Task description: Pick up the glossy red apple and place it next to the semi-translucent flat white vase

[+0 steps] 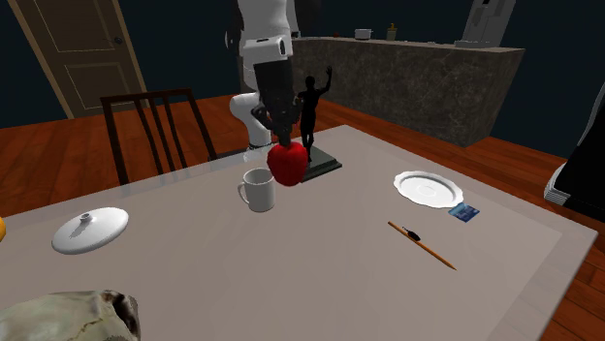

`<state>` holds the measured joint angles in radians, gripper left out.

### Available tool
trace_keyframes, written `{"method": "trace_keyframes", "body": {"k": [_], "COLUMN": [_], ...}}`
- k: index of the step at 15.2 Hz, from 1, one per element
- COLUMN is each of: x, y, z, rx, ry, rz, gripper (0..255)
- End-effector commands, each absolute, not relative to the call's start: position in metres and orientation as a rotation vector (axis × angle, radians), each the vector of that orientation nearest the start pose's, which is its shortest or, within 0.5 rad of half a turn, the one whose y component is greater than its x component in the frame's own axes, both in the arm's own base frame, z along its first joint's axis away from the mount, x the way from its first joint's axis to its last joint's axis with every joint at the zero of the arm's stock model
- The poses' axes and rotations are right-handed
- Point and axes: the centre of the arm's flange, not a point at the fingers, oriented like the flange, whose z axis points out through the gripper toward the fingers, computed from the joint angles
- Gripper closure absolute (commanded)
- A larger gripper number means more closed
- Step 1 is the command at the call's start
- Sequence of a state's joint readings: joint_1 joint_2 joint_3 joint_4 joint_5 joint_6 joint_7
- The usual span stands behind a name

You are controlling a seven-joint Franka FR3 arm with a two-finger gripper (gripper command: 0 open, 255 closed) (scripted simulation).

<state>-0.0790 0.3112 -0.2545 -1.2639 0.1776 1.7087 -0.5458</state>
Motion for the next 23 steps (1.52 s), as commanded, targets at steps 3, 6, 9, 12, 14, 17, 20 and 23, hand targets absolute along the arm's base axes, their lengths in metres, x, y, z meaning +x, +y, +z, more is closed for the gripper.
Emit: {"method": "trace_keyframes", "body": {"k": [3, 6, 9, 12, 14, 17, 20, 23], "x": [0.636, 0.636, 0.616, 0.585, 0.565, 0.534, 0.503, 0.472], "y": [-0.173, -0.173, -0.190, -0.215, -0.231, -0.256, -0.281, -0.306], "z": [0.622, 0.637, 0.641, 0.641, 0.641, 0.641, 0.641, 0.642], "rx": [-3.081, -3.081, -3.081, -3.081, -3.081, -3.081, -3.081, -3.081], "ry": [-0.337, -0.337, -0.337, -0.337, -0.337, -0.337, -0.337, -0.337], "rz": [-0.266, -0.266, -0.266, -0.266, -0.266, -0.266, -0.266, -0.266], "gripper": [255, 255, 255, 255, 255, 255, 255, 255]}}
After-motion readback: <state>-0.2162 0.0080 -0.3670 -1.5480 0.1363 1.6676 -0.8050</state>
